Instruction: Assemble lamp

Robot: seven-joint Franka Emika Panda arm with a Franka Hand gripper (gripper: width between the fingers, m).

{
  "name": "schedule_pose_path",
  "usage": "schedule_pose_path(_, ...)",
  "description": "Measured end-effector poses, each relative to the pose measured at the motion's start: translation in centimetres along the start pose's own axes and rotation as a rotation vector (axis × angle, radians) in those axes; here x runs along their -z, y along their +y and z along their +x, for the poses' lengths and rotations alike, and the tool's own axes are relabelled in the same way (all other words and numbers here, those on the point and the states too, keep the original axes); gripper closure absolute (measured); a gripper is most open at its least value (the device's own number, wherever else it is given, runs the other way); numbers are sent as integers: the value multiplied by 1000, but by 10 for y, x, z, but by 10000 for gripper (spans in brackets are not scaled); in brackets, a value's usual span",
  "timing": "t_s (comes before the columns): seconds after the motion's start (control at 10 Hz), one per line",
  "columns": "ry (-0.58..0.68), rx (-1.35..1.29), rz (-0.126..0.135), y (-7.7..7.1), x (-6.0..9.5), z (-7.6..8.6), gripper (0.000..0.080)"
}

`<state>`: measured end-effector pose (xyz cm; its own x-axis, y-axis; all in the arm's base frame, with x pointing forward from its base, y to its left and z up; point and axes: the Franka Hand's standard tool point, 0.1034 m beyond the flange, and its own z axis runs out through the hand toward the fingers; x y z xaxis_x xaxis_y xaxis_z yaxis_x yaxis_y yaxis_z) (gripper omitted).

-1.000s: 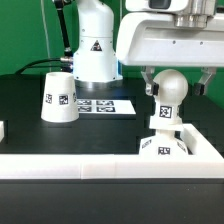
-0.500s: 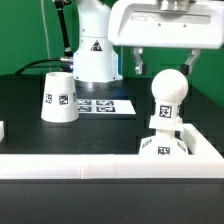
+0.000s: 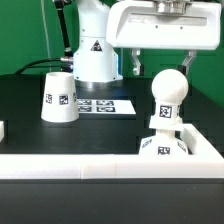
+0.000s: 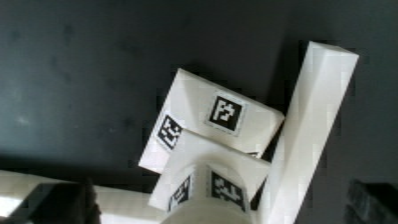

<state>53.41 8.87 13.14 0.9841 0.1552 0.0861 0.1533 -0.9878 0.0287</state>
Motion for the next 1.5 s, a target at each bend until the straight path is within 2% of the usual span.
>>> schedule_pose_path(0.3,-46,-72,-10,35,4,-43,100)
schedule_pose_path(0.6,-92,-125,-5,66,-4,-80,100)
schedule_pose_path(1.0,-100,-136,-4,64,-7,-78,100)
schedule_pose_path(1.1,-113,-141,-5,62,-10,-70,100)
schedule_pose_path(1.2,-111,-137,-5,70,-11,-80,100)
schedule_pose_path(1.4,-127,-142,2,93,-10,-126,100)
schedule_pose_path(1.5,-130,-149,6,105,-8,-140,100)
